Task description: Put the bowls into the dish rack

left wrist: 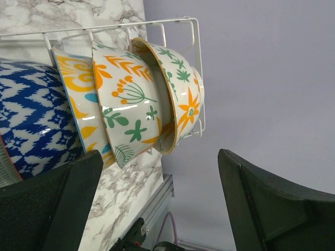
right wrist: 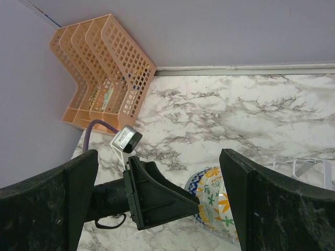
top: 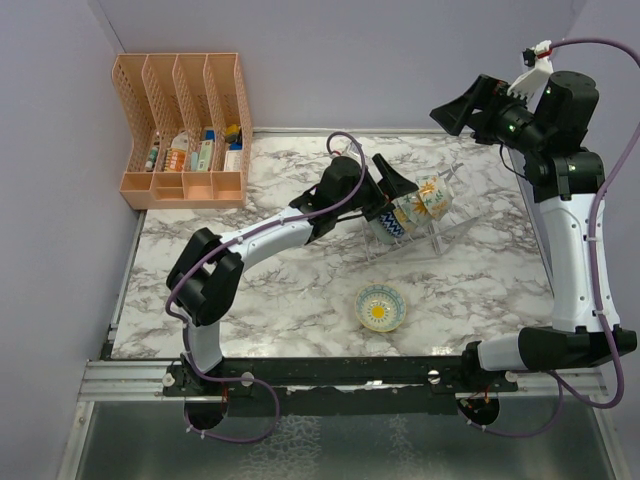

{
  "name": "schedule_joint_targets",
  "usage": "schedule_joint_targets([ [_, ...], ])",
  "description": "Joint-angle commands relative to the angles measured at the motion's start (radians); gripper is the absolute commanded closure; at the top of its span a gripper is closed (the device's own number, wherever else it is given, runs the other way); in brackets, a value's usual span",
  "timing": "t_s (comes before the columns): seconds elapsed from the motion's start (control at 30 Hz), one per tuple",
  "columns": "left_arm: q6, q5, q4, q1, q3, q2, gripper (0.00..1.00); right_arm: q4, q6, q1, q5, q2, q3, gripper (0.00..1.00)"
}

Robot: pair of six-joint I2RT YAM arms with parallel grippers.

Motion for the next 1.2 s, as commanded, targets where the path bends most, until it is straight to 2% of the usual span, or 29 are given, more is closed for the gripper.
schedule_joint_targets([
  [0.0, 0.029, -0.019, -0.019, 0.003, 0.018, -0.034, 0.05, 0.038, -0.001, -0.008, -0.024, -0.027, -0.010, 0.01],
  [0.8, 0.021, 0.012, 0.009, 0.004, 0.127, 0.051, 0.05, 0.036, -0.008, -0.008, -0.017, -0.028, -0.013, 0.01],
  [1.17, 0.054, 0.034, -0.038, 0.002, 0.213, 0.097, 0.05, 0.038, -0.003, -0.007, -0.025, -0.014, -0.004, 0.01],
])
